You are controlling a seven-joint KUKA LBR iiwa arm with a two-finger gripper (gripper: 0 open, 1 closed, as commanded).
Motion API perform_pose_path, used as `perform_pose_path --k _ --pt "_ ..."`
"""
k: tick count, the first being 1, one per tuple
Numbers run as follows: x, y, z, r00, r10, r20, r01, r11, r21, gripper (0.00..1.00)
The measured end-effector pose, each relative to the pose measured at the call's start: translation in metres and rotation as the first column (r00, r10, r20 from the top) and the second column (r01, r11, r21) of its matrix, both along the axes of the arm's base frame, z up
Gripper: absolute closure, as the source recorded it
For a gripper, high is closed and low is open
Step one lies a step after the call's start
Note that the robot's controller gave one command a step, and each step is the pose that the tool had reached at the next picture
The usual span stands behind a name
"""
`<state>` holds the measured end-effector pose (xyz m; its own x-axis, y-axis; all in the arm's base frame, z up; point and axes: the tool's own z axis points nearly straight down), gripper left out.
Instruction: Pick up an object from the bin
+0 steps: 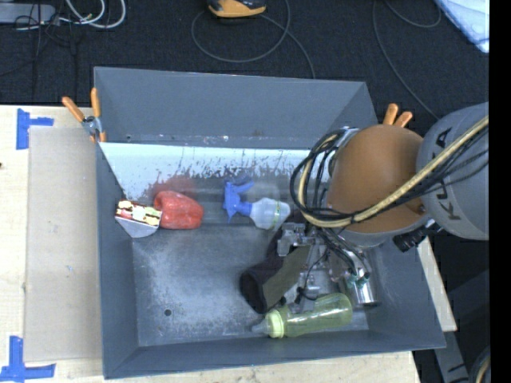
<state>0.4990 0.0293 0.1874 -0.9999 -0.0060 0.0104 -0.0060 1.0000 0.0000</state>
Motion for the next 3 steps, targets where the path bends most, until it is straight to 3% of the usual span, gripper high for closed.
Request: perform_pose_path --k 2,3 --pt "0.006 0.0 -0.006 0.999 0.037 0.011 -0.037 0.999 0.0 0.0" --pt "0.018 0.005 -0.063 0.981 0.192 0.013 -0.192 0.981 0.0 0.0"
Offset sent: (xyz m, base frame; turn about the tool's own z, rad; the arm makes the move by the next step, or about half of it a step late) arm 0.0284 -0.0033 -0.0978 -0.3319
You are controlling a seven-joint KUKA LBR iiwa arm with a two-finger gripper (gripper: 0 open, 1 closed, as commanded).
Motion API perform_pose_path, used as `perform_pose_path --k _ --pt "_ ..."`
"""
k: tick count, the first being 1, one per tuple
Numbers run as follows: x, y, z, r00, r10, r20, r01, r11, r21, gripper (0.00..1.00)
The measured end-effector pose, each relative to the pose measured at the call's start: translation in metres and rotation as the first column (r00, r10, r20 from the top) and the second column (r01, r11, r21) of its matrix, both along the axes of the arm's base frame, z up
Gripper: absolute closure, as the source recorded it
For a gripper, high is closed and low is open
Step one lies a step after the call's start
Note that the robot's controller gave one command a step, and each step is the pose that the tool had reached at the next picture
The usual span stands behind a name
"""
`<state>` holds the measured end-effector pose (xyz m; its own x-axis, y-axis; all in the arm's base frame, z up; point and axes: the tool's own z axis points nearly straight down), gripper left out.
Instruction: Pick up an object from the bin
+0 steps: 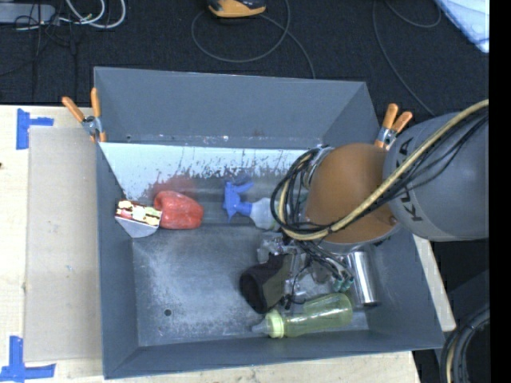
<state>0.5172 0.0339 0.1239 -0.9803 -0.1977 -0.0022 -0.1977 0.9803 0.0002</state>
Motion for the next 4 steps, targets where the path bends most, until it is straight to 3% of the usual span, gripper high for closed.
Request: perform_pose_path --k 1,2,4 --pt "-0.007 0.014 -0.021 0.98 0.197 -0.001 -0.197 0.98 0.001 1.0" --pt "-0.007 0.014 -0.021 0.981 0.196 -0.001 -0.196 0.981 0.001 1.0" --pt "0.012 0.023 0.076 0.978 0.207 -0.004 -0.207 0.978 0.001 1.0"
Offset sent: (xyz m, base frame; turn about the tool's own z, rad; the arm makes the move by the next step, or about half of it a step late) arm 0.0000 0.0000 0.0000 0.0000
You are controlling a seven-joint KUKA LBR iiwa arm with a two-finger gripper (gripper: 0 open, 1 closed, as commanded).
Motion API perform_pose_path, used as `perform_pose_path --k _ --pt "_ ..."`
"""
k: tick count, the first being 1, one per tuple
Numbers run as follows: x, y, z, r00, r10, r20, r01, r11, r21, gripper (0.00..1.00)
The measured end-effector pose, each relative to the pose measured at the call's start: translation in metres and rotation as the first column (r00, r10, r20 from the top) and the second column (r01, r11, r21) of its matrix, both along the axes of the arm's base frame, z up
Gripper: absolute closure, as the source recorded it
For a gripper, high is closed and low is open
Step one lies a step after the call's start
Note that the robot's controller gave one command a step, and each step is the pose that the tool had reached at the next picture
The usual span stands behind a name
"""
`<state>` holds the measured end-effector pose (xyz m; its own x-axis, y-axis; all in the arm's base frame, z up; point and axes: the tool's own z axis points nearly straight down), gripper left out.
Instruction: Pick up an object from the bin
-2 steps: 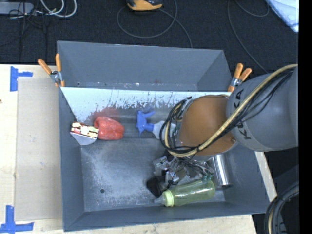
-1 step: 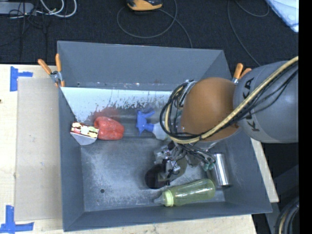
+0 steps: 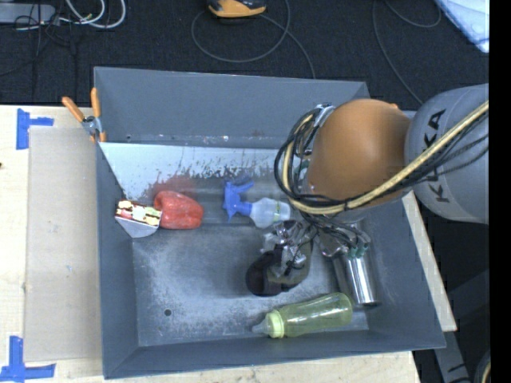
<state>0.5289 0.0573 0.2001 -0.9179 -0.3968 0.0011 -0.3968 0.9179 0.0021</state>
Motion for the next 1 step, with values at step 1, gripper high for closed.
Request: perform_pose_path --k 1 --pt "0.0001 0.0063 0.1026 1.0 0.024 -0.002 -0.024 1.0 0.001 1.0"
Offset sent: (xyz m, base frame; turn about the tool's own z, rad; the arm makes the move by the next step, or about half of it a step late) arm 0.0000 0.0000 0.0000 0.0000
